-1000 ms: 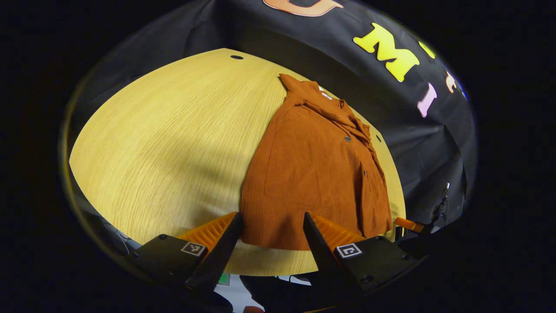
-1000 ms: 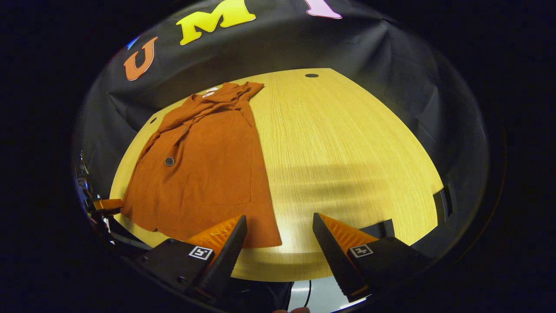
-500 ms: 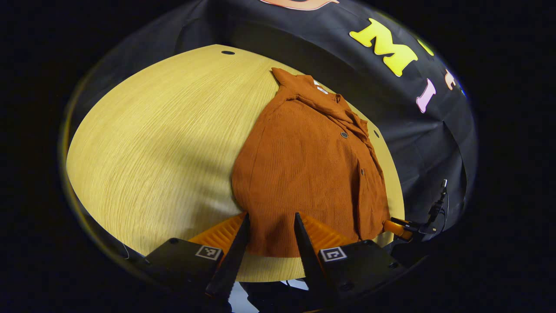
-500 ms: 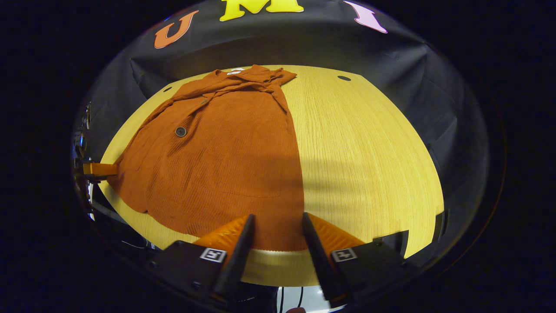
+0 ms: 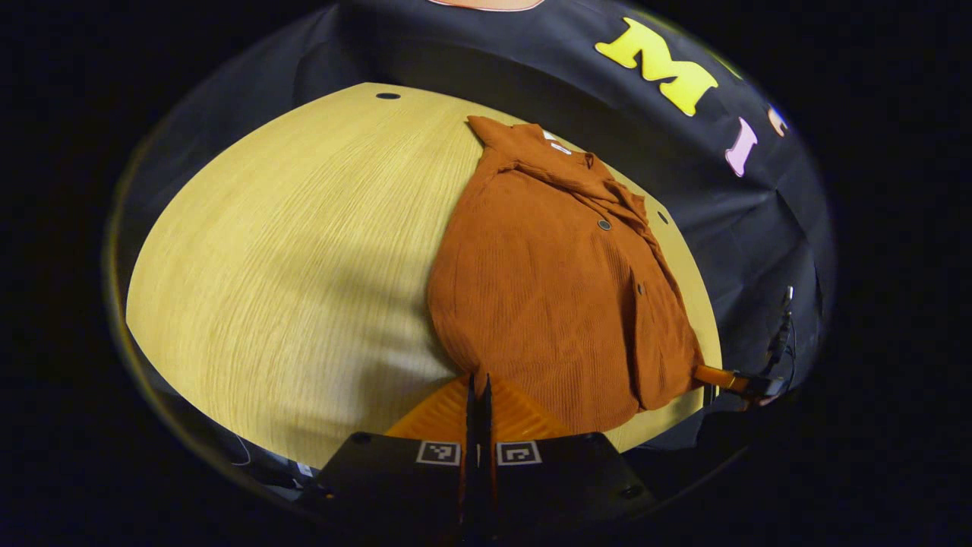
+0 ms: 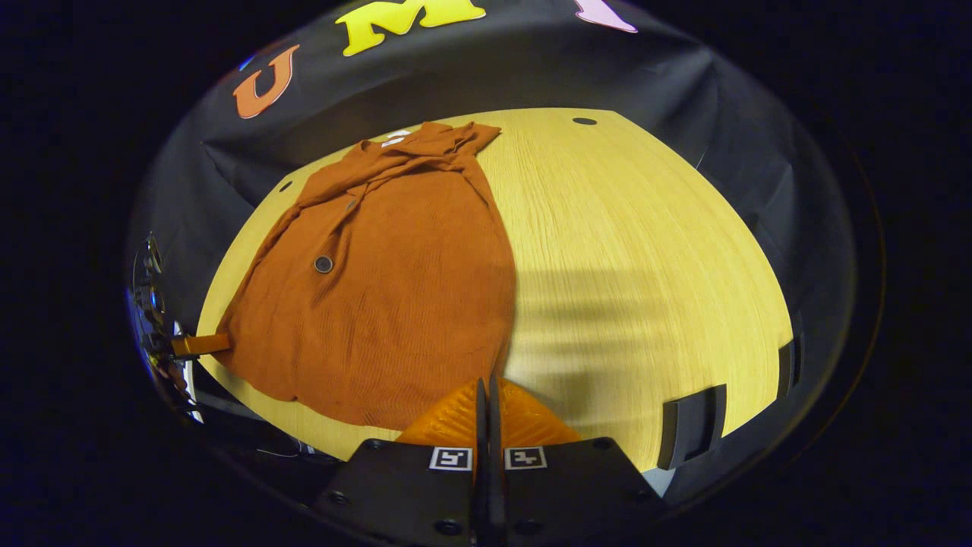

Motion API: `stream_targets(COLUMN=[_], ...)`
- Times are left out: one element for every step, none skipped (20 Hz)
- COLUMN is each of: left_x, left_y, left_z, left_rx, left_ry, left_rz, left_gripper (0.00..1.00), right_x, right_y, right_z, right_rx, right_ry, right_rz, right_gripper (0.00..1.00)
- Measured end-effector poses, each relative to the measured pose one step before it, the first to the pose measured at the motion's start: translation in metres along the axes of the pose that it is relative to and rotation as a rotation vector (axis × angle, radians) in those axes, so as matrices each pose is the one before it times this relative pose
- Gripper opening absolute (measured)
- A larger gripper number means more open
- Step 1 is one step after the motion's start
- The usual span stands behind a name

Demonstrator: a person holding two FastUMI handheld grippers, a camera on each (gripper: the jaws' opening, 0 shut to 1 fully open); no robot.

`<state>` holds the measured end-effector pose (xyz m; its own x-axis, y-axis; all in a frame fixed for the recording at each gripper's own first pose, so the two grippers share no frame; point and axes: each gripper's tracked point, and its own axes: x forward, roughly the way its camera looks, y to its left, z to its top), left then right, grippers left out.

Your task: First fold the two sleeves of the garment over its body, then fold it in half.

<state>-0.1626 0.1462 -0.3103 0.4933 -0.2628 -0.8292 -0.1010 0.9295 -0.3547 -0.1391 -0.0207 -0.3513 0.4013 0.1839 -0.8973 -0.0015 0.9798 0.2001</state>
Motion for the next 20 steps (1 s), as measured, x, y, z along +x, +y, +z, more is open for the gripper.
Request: stream_targets(left_x=[-0.00525, -0.00535, -0.00689, -0.00709, -0.00826, -0.00854, -0.01076, -0.01106, -0.01167, -0.01058, -0.00929, -0.00898, -0.00634, -0.00191, 0.00096, 0.00439, 0.00556, 0.00854, 0.01122, 0.01093], left_y=[-0.00167, -0.00176, -0.00396, -0.00191, -0.00314, -0.00426, -0.00563, -0.00573, -0.00607, -0.00647, -0.00544, -0.00701, -0.00701, -0.00194, -0.00025, 0.0033, 0.00289, 0.00158, 0.00207, 0.00378], left_z=[0.00081, 0.00114, 0.00071, 0.00043, 0.00001, 0.00034, 0.00031, 0.00435, 0.00573, 0.00819, 0.00917, 0.01156, 0.01289, 0.01175, 0.01024, 0.00865, 0.01467, 0.01593, 0.02195, 0.01697], left_rx=[0.01666, 0.01191, 0.00954, 0.00947, 0.00819, 0.00637, 0.01078, 0.01793, 0.02143, 0.02336, 0.02209, 0.01874, 0.01948, 0.01724, 0.01867, 0.02218, 0.02057, 0.00721, 0.0071, 0.00104], left_ry=[-0.0054, -0.00582, -0.00113, -0.00783, -0.0045, -0.00382, -0.00794, -0.0126, -0.01936, -0.0187, -0.02174, -0.02219, -0.02778, -0.01809, 0.002, 0.00174, -0.005, -0.00587, -0.02016, -0.01089], left_rz=[-0.01032, -0.01321, -0.01334, -0.00927, -0.01286, -0.01904, -0.01671, -0.01886, -0.01487, -0.01846, -0.01589, -0.01604, -0.01785, -0.00519, 0.00688, 0.01277, 0.00947, 0.0005, -0.01207, -0.0088], left_gripper=[0.03, 0.03, 0.03, 0.03, 0.03, 0.03, 0.03, 0.03, 0.03, 0.03, 0.03, 0.03, 0.03, 0.03, 0.03, 0.03, 0.03, 0.03, 0.03, 0.03], right_x=[-0.00632, -0.00409, -0.00692, -0.00834, -0.00888, -0.00805, -0.00863, -0.00544, -0.00597, -0.00328, -0.00425, -0.00284, -0.00185, -0.00206, 0.00171, -0.00102, 0.00599, -0.00085, 0.01316, 0.0162], right_y=[0.00185, 0.00163, 0.00219, 0.00255, 0.00256, 0.00224, 0.00199, 0.00222, 0.00163, 0.00259, 0.00297, 0.00409, 0.00391, 0.00415, 0.00466, 0.00627, 0.0068, 0.00726, 0.00314, 0.00046], right_z=[0.00259, 0.00355, 0.00399, 0.00474, 0.00579, 0.00717, 0.00953, 0.01527, 0.01755, 0.01638, 0.01996, 0.0186, 0.01992, 0.01745, 0.01899, 0.01621, 0.01923, 0.02211, 0.01632, 0.01125], right_rx=[0.01381, 0.01165, 0.00937, 0.00455, 0.00443, 0.00915, 0.01127, 0.00694, 0.00145, 0.00477, 0.01338, 0.01727, 0.00271, -0.00729, -0.0071, -0.00272, -0.00063, -0.00322, -0.0082, -0.00425], right_ry=[-0.0043, -0.00777, -0.00762, -0.01082, -0.00813, -0.01007, -0.00872, -0.01208, -0.01927, -0.01961, -0.02191, -0.02457, -0.02522, -0.02821, -0.0235, -0.02367, -0.0228, -0.01999, -0.00717, -0.00636], right_rz=[0.01083, 0.00925, 0.01156, 0.01029, 0.01184, 0.01157, 0.01391, 0.00973, 0.00608, 0.0072, 0.00852, 0.00904, 0.00386, 0.00317, 0.00779, 0.01598, 0.01781, 0.01688, 0.0101, 0.00793], right_gripper=[0.01, 0.01, 0.01, 0.01, 0.01, 0.01, 0.01, 0.01, 0.01, 0.0, 0.01, 0.01, 0.01, 0.01, 0.01, 0.01, 0.01, 0.01, 0.01, 0.01])
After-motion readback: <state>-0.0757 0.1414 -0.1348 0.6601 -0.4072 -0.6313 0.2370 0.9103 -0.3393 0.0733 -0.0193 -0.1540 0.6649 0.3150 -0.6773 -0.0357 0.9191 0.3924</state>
